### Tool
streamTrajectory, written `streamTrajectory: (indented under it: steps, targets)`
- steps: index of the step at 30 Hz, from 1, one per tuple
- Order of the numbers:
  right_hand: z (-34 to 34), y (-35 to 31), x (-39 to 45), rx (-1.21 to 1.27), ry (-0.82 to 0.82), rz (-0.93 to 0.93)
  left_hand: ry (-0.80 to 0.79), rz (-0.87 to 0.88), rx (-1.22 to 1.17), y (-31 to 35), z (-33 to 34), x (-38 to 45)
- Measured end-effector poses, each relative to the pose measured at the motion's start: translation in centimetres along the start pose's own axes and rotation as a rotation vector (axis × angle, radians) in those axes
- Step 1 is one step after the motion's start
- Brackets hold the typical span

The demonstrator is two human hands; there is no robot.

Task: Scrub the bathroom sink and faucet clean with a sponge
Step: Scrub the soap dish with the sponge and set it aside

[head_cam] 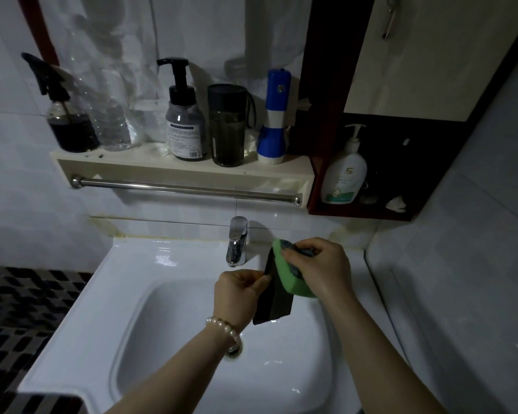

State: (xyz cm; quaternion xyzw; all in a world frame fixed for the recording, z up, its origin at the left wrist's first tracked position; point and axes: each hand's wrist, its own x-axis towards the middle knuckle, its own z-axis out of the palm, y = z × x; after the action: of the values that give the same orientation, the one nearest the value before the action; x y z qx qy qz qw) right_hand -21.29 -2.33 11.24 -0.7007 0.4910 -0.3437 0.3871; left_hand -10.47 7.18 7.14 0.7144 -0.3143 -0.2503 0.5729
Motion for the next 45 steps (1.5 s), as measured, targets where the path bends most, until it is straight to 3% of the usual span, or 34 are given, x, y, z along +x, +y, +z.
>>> streamTrajectory:
  steps: [6, 17, 23, 32, 39, 45]
  targets:
    - [1.4, 0.2, -0.5, -0.258, 0.054, -0.075, -0.036, -0.066, -0.184, 0.4, 0.7, -0.3]
    - [5.2, 0.7, -3.4, -0.27, 0.05, -0.196, 0.161, -0.4, -0.569, 0.9, 0.4, 0.4]
    - [5.8, 1.8, -6.5, -0.377, 0.096, -0.523, 0.216, -0.547, -0.744, 1.2, -0.8, 1.0]
    - [3.7, 3.3, -5.8, -0.469, 0.156, -1.179, 0.051, -0.666, -0.861, 0.9, -2.1, 1.0]
    - [1.4, 3.9, -4.8, -0.557, 0.13, -1.391, 0.024, -0.651, -0.8, 0.4, -2.7, 1.2]
    - [-1.1, 6.2, -2.5, -0.63, 0.131, -1.382, -0.003, -0.591, -0.723, -0.4, -4.5, 2.2]
